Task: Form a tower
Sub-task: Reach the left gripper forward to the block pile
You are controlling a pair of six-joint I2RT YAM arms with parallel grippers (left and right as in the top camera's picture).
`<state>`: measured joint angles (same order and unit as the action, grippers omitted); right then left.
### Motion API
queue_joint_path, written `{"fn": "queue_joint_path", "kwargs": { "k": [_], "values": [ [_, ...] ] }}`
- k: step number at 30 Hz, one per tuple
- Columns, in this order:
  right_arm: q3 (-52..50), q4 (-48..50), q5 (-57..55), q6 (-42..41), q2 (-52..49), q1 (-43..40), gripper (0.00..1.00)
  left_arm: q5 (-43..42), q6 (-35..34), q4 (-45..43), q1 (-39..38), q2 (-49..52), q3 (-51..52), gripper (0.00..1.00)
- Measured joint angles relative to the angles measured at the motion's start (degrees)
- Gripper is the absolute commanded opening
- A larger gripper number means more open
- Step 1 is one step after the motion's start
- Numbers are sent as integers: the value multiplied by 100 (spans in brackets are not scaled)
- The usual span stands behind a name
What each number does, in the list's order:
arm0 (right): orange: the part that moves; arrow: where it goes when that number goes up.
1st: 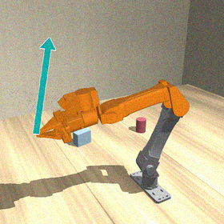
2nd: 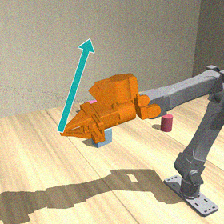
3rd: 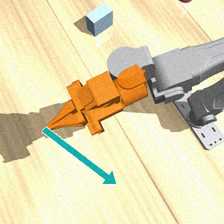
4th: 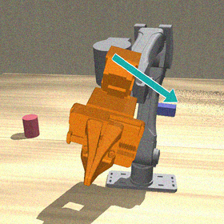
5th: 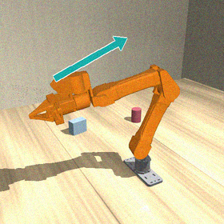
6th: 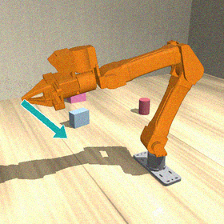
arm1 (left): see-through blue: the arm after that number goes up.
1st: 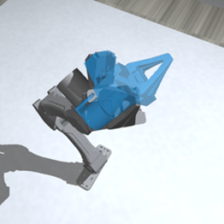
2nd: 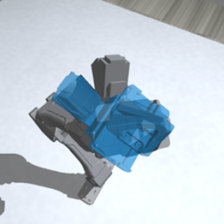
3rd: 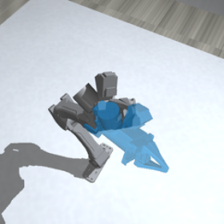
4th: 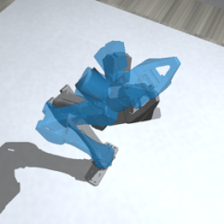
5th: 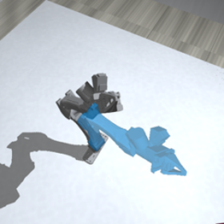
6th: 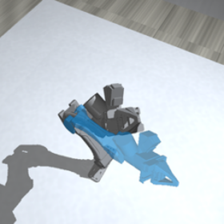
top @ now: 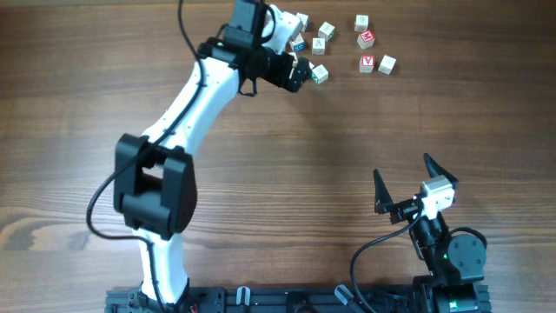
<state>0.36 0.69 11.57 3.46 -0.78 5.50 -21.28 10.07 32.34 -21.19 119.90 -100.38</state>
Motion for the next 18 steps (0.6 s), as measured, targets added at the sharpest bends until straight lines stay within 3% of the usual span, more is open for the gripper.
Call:
{"fn": "queue_joint_path", "kwargs": {
  "k": [12, 18],
  "values": [
    [0, -2, 0, 0, 0, 0, 100, 131, 63, -452, -48, 221, 0, 100],
    [0, -4, 0, 0, 0, 0, 100, 492, 87, -693, -46, 866, -15, 100]
  ]
}}
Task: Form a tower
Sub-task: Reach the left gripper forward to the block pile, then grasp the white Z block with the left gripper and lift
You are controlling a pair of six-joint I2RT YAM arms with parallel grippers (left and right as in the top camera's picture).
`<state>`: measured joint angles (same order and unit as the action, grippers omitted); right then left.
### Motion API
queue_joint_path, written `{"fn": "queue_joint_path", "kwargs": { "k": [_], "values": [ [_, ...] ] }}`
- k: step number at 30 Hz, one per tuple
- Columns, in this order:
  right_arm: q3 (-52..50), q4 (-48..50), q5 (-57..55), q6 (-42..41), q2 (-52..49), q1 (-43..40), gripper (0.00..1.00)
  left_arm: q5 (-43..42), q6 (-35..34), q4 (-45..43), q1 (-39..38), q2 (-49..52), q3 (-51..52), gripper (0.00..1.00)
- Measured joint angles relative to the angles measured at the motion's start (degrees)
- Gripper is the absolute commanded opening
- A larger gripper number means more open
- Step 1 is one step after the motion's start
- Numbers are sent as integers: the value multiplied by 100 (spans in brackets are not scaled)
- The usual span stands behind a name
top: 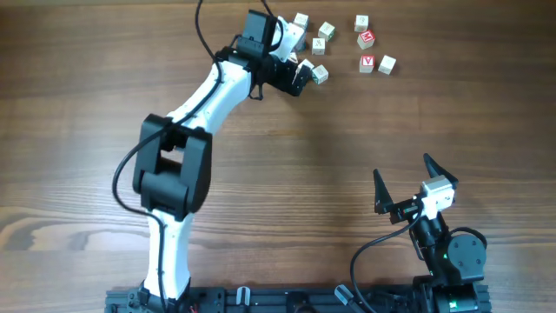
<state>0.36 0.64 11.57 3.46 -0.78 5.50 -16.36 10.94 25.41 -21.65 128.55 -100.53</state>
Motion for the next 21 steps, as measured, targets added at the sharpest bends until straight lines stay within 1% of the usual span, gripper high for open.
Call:
{"fn": "queue_joint_path", "kwargs": {
  "k": [3, 11, 15, 16, 17, 19, 21],
  "values": [
    [0, 2, 0, 0, 0, 0, 100, 28, -2, -37, 0, 177, 0, 100],
    [0, 2, 0, 0, 0, 0, 100, 28, -4, -424, 0, 254, 0, 100],
    [0, 2, 0, 2, 0, 0, 100, 31, -4, -442, 0, 562, 0, 100],
    [0, 2, 0, 0, 0, 0, 100, 31, -2, -442, 0, 629, 0, 95],
    [0, 2, 0, 0, 0, 0, 100, 46, 20, -470, 0, 660, -2, 87],
    [0, 2, 0, 0, 0, 0, 100, 46, 15, -494, 0, 667, -4, 61],
    [0, 2, 0, 0, 0, 0, 100, 63, 52, -525, 0, 699, -4, 58]
  ]
}}
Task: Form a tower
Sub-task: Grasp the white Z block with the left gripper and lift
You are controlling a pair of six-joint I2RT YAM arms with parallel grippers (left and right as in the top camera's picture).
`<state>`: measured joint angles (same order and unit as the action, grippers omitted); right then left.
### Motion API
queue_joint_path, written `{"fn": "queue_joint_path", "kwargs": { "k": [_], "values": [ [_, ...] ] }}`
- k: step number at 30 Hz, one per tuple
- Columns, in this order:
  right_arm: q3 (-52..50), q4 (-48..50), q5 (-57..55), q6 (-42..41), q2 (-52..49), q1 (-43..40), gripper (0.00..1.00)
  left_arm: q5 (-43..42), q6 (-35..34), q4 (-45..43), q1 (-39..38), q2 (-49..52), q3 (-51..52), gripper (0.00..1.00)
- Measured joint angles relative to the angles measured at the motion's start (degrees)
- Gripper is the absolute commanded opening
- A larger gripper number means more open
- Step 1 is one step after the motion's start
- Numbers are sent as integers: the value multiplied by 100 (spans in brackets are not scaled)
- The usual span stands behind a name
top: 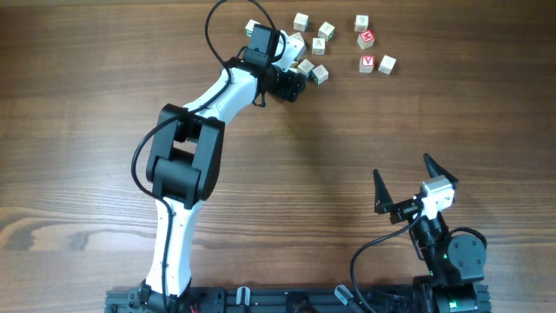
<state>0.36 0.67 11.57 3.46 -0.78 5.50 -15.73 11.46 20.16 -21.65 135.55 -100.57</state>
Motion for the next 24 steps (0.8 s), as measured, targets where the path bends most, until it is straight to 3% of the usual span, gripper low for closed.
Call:
{"fn": "queue_joint_path", "kwargs": {
  "k": [5, 8, 17, 24],
  "values": [
    [0, 0, 0, 0, 0, 0, 100, 7, 0, -31, 0, 33, 0, 35],
    [0, 0, 0, 2, 0, 0, 99, 39, -4, -26, 0, 33, -2, 31],
    [0, 0, 0, 0, 0, 0, 100, 96, -17, 820, -2, -236, -55, 30],
    [0, 0, 0, 0, 0, -2, 100, 136, -17, 2190, -271, -1410, -55, 29]
  ]
}}
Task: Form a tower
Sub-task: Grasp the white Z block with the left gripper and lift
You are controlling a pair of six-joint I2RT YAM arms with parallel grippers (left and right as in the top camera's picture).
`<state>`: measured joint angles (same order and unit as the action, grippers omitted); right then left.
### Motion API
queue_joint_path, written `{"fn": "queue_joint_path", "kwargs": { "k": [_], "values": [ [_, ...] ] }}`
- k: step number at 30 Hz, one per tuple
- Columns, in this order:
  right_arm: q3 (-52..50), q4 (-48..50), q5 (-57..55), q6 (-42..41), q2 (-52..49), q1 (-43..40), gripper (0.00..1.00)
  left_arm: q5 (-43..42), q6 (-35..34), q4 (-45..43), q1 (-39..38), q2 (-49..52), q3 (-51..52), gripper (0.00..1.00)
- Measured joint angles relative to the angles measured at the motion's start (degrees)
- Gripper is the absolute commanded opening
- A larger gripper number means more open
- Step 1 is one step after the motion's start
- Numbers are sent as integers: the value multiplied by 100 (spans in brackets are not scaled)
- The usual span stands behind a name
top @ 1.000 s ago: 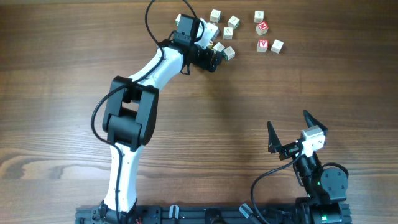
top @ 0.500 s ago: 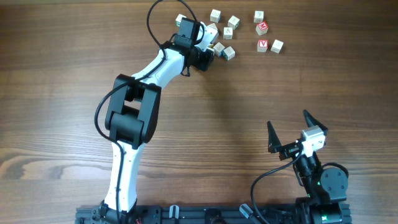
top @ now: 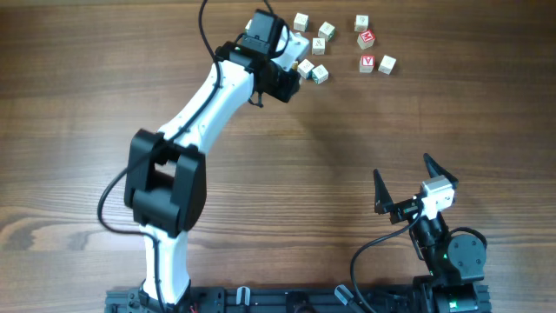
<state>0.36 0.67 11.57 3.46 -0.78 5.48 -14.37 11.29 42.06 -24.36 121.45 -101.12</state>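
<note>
Several small wooden letter blocks lie loose at the table's far edge, among them a red-faced block [top: 367,63], another red-faced one [top: 367,37] and a pale block [top: 320,75]. None is stacked on another. My left gripper [top: 294,80] reaches into the left end of this cluster, its dark fingers right beside a pale block [top: 306,65]. The wrist hides the jaws, so their state does not show. My right gripper [top: 406,176] rests near the front right with its fingers spread wide and nothing between them.
The wooden table [top: 434,122] carries only the blocks and the two arms. The left arm's white links [top: 204,96] cross the left middle of the table, from its base at the front edge to the far blocks.
The left arm's elbow has swung to the left and its wrist has shifted slightly toward the far edge. It now covers the block that showed at the cluster's far left. The right arm is unchanged.
The left gripper stayed at the left end of the block cluster at every moment while the arm's elbow shifted right, then back left. A blue-faced block seen first became hidden under the wrist. A far-left block showed briefly. No block stands on another. The right gripper stayed open.
</note>
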Motion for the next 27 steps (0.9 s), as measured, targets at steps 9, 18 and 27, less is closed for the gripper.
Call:
{"fn": "queue_joint_path", "kwargs": {
  "k": [9, 18, 27],
  "values": [
    [0, 0, 0, 0, 0, 2, 100, -2, 0, 815, -1143, -216, 240, 27],
    [0, 0, 0, 0, 0, 2, 100, 15, -1143, 938, -1497, -216, 433, 24],
    [0, 0, 0, 0, 0, 2, 100, 667, -3029, 800, -1504, -216, 538, 26]
  ]
}}
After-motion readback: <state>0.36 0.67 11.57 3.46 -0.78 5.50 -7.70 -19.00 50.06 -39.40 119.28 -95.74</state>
